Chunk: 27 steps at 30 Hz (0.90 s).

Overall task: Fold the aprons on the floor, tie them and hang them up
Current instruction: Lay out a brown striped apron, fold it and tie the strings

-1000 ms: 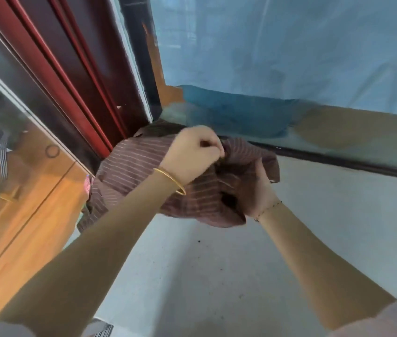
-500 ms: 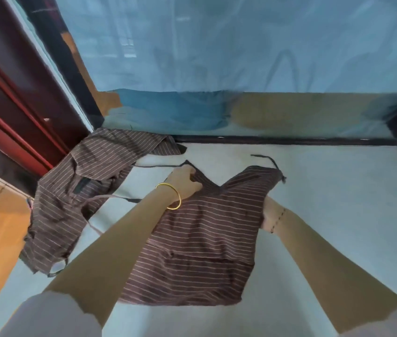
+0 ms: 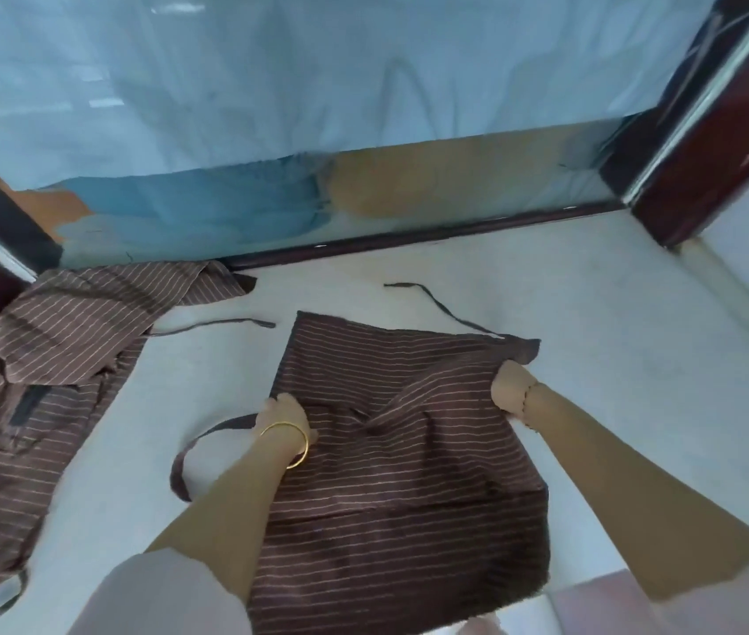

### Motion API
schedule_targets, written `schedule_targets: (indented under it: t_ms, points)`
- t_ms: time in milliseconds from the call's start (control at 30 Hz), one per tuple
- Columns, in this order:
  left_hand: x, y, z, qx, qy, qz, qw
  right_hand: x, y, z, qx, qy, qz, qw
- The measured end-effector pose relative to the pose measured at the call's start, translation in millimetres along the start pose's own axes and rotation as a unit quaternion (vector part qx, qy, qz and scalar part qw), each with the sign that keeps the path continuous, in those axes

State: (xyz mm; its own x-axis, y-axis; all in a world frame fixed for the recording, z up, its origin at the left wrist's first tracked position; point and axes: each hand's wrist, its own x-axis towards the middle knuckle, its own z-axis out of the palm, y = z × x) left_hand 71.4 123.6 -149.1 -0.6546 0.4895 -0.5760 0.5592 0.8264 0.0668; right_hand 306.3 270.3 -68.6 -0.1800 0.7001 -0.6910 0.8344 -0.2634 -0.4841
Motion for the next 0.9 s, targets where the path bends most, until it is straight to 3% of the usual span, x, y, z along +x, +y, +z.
schedule_targets:
  t_ms: [100,267,400,567,667,733,833,900]
  points:
    - [1.6,0.4,6.7,-0.007,0.022,-0.038,0.999,1.7,-4.5,-1.7,-0.007,0.077,-0.034,0.996]
    - [1.6,-6.4,22.5,-0.015,0.012,-0.055,0.998,10.1,-3.0,9.8,0.018,0.108,-0.068,0.992]
    - [2.5,-12.7,21.8,0.022,0.021,0.008,1.000,14.3,-4.4,11.4,-0.019,0.129,-0.036,0.991]
    - [7.7,-8.9,-23.5,-0.078,0.102,-0.015,0.992,20.9,3.6,-5.2,-0.051,0.226,-0.007,0.973]
    - [5.9,-7.9,-53.8,-0.195,0.156,-0.049,0.967,21.7,14.0,-12.3,-0.013,0.274,0.017,0.961]
    - [2.6,-8.5,-69.2,-0.216,0.190,-0.069,0.955,22.7,17.8,-15.6,0.023,0.285,0.017,0.958]
    - [0.2,-10.4,-93.4,-0.224,0.238,-0.115,0.938,22.3,10.1,-18.2,0.125,0.296,-0.048,0.946]
    - [0.2,-8.5,-106.5,-0.213,0.256,-0.122,0.935,15.1,-0.4,-19.3,0.211,0.261,-0.117,0.935]
